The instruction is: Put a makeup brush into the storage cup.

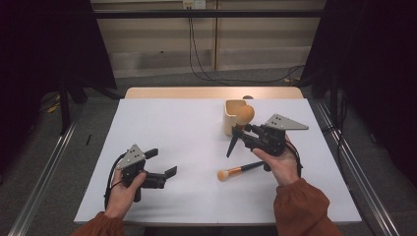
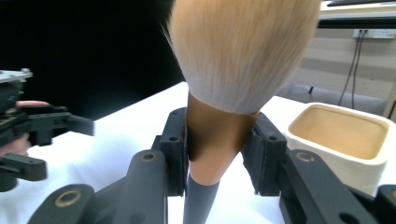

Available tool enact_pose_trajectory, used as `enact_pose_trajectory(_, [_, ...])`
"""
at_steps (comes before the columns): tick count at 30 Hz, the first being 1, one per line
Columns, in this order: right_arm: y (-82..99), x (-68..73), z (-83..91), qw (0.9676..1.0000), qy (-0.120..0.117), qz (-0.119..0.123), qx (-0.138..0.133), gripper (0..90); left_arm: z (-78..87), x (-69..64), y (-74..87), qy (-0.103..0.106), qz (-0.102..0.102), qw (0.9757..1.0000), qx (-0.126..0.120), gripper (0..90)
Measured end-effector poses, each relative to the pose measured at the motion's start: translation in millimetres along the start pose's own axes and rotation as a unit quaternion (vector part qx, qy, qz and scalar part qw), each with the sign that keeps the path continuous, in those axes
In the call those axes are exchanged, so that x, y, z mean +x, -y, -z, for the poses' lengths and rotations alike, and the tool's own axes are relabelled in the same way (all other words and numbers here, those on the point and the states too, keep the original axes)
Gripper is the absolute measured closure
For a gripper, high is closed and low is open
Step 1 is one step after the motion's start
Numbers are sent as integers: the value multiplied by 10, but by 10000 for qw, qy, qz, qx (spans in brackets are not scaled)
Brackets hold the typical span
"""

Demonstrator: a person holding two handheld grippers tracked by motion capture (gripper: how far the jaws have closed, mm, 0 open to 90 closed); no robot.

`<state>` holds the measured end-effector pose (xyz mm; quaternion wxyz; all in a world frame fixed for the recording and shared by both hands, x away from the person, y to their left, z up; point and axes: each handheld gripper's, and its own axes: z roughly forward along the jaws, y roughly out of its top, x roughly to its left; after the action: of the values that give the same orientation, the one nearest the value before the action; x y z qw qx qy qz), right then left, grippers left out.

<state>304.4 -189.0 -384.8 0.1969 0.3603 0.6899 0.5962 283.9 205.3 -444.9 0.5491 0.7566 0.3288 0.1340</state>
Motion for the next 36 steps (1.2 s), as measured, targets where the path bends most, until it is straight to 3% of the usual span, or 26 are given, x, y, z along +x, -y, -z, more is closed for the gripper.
enact_pose_trajectory(5, [-57, -99, -36, 9998, 152, 79, 91, 636, 120, 50, 78, -213, 39, 9997, -62, 23])
enact_pose_trajectory(15, [-291, -169, -67, 9990, 348, 254, -125, 637, 265, 65, 199, -357, 9, 9991, -233, 23])
enact_pose_trajectory(19, [-426, -196, -69, 9985, 380, 301, -253, 637, 305, 94, 238, -300, 165, 9988, -351, 20])
enact_pose_trajectory(22, [-529, -236, -87, 9980, 414, 345, -318, 637, 332, 101, 240, -349, 96, 9986, -377, 17])
enact_pose_trajectory(28, [-697, -315, -152, 9973, 518, 407, -320, 636, 343, 52, 250, -254, 15, 9992, -316, 17])
enact_pose_trajectory(36, [-789, -446, -290, 9955, 644, 614, -333, 636, 360, 21, 258, -287, -24, 9990, -331, 17])
